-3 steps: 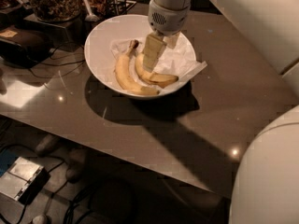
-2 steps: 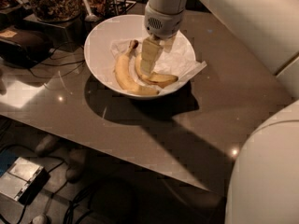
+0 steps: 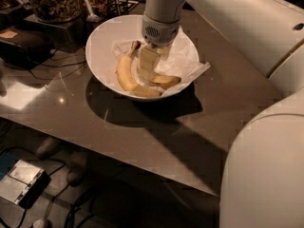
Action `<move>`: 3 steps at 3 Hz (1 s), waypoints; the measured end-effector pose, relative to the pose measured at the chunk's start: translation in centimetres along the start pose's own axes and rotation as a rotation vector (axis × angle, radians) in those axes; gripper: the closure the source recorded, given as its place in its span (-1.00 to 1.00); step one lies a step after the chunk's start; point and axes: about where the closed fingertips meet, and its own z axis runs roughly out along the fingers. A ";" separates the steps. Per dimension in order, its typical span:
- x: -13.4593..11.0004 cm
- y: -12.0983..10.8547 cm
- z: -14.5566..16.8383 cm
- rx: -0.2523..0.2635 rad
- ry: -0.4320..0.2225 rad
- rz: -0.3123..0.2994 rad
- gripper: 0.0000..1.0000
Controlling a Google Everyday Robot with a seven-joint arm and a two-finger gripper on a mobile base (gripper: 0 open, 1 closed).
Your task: Pick banana from white bowl
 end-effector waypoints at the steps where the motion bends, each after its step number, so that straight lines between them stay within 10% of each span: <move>1: -0.3 0.0 1.4 -0.024 0.012 -0.012 -0.32; 3: -0.5 -0.4 3.0 -0.055 0.024 -0.019 -0.32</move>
Offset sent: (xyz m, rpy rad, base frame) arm -0.0035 0.0027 -0.0372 -0.0221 0.1123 0.0421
